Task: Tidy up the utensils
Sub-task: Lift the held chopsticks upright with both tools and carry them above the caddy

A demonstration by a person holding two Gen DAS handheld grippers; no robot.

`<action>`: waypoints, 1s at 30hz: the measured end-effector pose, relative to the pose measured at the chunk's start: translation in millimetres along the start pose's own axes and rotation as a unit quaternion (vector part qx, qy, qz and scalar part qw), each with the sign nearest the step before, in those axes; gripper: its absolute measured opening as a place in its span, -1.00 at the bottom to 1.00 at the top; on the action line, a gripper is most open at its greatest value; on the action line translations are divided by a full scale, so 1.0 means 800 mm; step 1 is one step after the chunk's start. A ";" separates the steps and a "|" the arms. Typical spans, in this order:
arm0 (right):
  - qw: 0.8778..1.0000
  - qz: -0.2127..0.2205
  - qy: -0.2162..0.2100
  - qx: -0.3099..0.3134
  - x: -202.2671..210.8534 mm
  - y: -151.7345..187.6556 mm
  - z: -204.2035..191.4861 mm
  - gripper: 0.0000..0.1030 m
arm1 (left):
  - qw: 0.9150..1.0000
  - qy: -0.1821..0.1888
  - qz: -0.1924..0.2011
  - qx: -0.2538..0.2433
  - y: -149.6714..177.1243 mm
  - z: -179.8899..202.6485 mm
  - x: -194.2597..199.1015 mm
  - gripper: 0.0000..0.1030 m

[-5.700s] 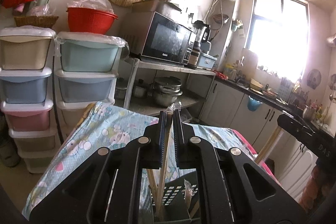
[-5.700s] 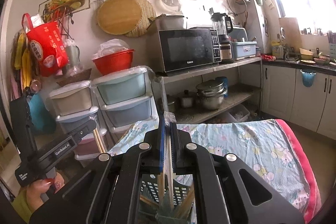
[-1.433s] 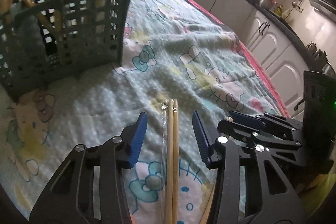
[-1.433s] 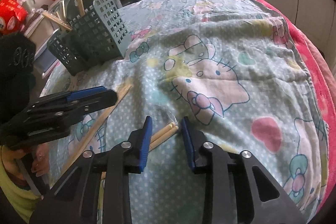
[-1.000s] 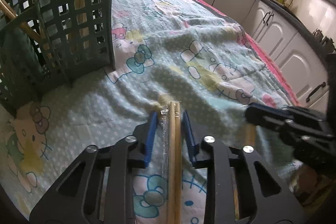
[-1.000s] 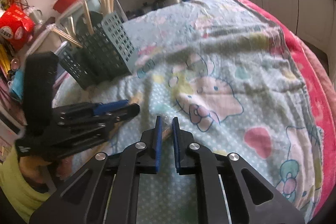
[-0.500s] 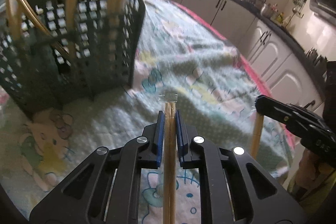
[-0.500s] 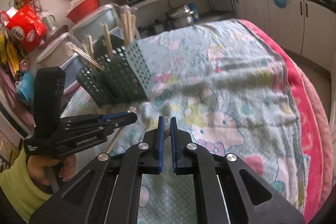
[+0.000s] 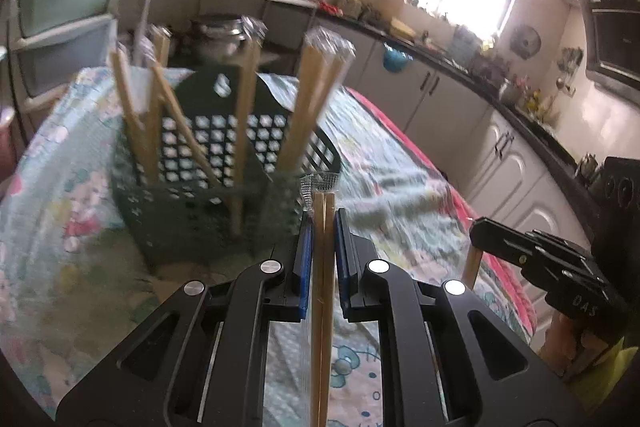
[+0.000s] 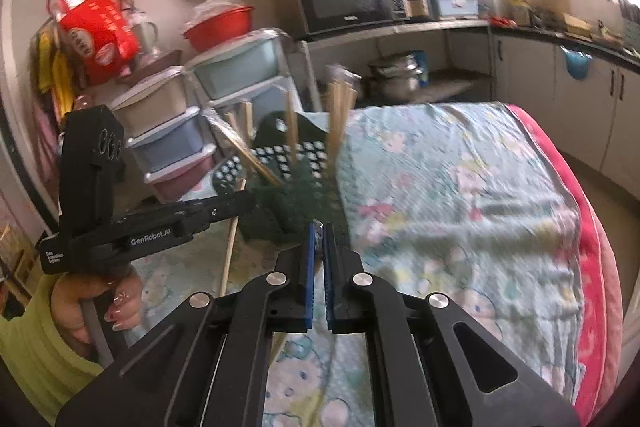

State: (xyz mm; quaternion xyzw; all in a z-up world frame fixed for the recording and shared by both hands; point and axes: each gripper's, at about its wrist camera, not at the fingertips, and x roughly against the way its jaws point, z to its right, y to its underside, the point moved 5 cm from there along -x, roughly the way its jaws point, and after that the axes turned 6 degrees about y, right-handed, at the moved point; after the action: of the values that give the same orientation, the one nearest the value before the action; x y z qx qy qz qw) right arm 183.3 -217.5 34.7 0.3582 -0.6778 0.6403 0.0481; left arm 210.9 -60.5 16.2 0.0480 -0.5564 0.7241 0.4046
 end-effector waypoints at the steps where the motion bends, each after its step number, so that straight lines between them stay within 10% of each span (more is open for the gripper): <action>1: 1.000 0.003 -0.004 0.005 0.000 -0.003 -0.006 -0.93 | 1.000 -0.002 0.008 0.001 -0.004 -0.003 0.007 -0.86; 30: 0.993 0.095 -0.037 0.052 0.029 -0.103 -0.070 -0.96 | 0.986 -0.064 0.150 0.020 -0.098 -0.057 0.139 -0.86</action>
State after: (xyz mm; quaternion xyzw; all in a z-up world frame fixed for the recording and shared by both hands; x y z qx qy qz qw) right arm 189.2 -170.4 125.7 0.3174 -0.6761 0.6625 -0.0570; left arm 204.6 41.3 117.1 0.0181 -0.5671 0.7834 0.2536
